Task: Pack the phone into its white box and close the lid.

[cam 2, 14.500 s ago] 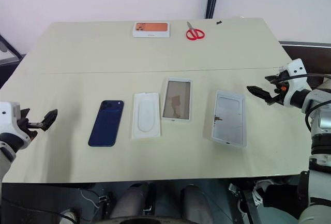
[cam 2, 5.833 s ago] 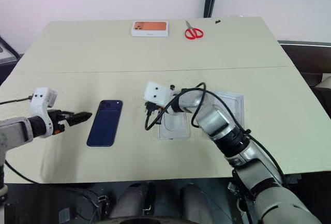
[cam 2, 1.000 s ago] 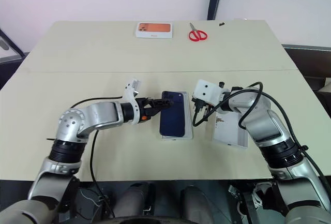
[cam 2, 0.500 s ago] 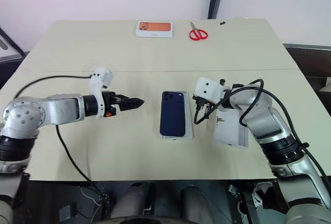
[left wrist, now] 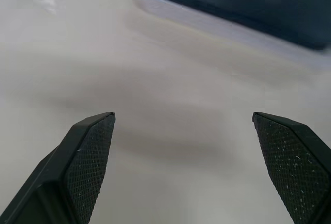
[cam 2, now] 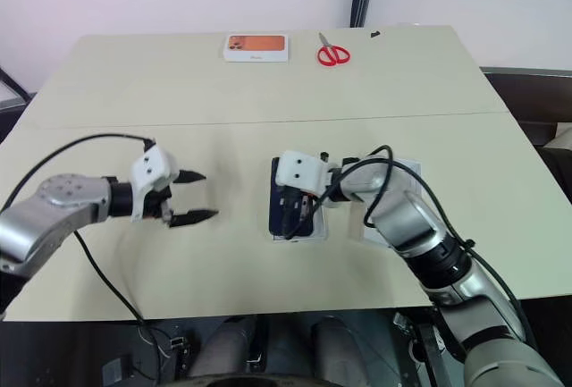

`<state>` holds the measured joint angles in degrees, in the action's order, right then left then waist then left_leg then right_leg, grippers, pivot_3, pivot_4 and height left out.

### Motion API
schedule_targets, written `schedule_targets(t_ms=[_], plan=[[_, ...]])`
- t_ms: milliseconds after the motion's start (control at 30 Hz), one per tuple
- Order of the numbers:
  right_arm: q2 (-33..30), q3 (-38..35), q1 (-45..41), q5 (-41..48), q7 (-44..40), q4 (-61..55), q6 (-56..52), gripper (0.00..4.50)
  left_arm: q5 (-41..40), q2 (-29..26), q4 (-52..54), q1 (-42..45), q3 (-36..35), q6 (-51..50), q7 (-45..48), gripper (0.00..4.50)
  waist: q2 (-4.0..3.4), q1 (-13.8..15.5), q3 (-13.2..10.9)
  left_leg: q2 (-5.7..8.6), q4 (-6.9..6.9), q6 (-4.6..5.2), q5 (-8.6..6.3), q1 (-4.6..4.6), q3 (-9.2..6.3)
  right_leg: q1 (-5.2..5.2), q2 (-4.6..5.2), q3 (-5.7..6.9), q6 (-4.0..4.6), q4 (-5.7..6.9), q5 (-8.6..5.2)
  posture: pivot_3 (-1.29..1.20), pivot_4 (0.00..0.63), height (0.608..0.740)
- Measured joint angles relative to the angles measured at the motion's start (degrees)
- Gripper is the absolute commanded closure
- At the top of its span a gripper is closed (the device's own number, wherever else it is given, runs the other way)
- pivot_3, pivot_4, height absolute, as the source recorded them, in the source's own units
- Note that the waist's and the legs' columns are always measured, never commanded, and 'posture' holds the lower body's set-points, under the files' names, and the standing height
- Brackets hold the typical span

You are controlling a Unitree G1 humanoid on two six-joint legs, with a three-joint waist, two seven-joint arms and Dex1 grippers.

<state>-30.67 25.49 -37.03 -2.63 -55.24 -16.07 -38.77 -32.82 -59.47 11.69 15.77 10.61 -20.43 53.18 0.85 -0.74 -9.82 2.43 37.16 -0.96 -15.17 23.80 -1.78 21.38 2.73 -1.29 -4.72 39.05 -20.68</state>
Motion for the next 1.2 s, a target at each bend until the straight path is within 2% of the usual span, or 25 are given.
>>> schedule_targets(t_ms=[200, 467, 800, 1000, 1167, 1200], plan=[[2.4, 3.5, -2.3, -2.3, 2.5, 0.7, -2.3, 4.5, 1.7, 0.2, -0.3, -4.3, -6.1, 6.5, 7.6, 0.03, -0.01, -0.1, 0.0, 0.01, 0.19, 0.37, -0.2, 0.26, 0.01, 0.13, 0.03, 0.01, 0.02, 0.01, 0.02, 0.0, 0.15, 0.74], [2.3, 7.6, -3.4, -6.1, 3.4, 1.2, -2.5, 4.5, 4.4, 3.6, 0.5, -6.5, -8.5, 7.3, 8.1, 0.03, -0.01, -0.3, 0.0, 0.01, 0.22, 0.39, -0.2, 0.25, -0.01, 0.19, 0.0, 0.04, 0.02, 0.18, 0.03, 0.0, 0.15, 0.74], [-2.9, 7.2, -3.1, -6.1, 1.1, -0.4, -3.1, 4.5, 5.9, 5.8, 2.2, -7.5, -9.8, 6.0, 8.0, 0.03, -0.01, -0.2, 0.0, 0.01, 0.23, 0.39, -0.2, 0.25, -0.01, 0.18, -0.02, 0.04, 0.02, 0.21, 0.03, 0.0, 0.15, 0.74], [-4.0, 2.7, -1.6, -2.5, -0.4, -3.3, -2.3, 4.5, 7.4, 7.2, 1.9, -6.7, -9.8, 5.9, 7.3, 0.03, -0.01, -0.2, 0.0, 0.0, 0.25, 0.39, -0.2, 0.25, -0.01, 0.18, -0.03, 0.05, 0.02, 0.23, 0.03, 0.0, 0.15, 0.74], [-8.9, -4.2, -0.5, 1.2, -1.9, -3.9, 0.0, 4.5, 12.3, 10.2, -4.3, 4.6, -8.4, -0.7, 1.6, 0.03, 0.0, 0.4, 0.0, 0.01, 0.65, 0.53, -0.28, 0.26, -0.13, -0.03, -0.05, 0.22, 0.01, 0.29, 0.04, 0.0, 0.15, 0.74], [-9.9, -5.0, -0.3, 1.2, -2.0, -3.6, 0.4, 4.5, 12.9, 10.4, -4.7, 5.7, -7.8, -1.6, 1.4, 0.26, 0.0, 0.1, 0.0, 0.01, 0.71, 0.57, -0.3, 0.27, -0.11, -0.05, -0.05, 0.19, 0.0, 0.28, 0.04, 0.0, 0.15, 0.74]])
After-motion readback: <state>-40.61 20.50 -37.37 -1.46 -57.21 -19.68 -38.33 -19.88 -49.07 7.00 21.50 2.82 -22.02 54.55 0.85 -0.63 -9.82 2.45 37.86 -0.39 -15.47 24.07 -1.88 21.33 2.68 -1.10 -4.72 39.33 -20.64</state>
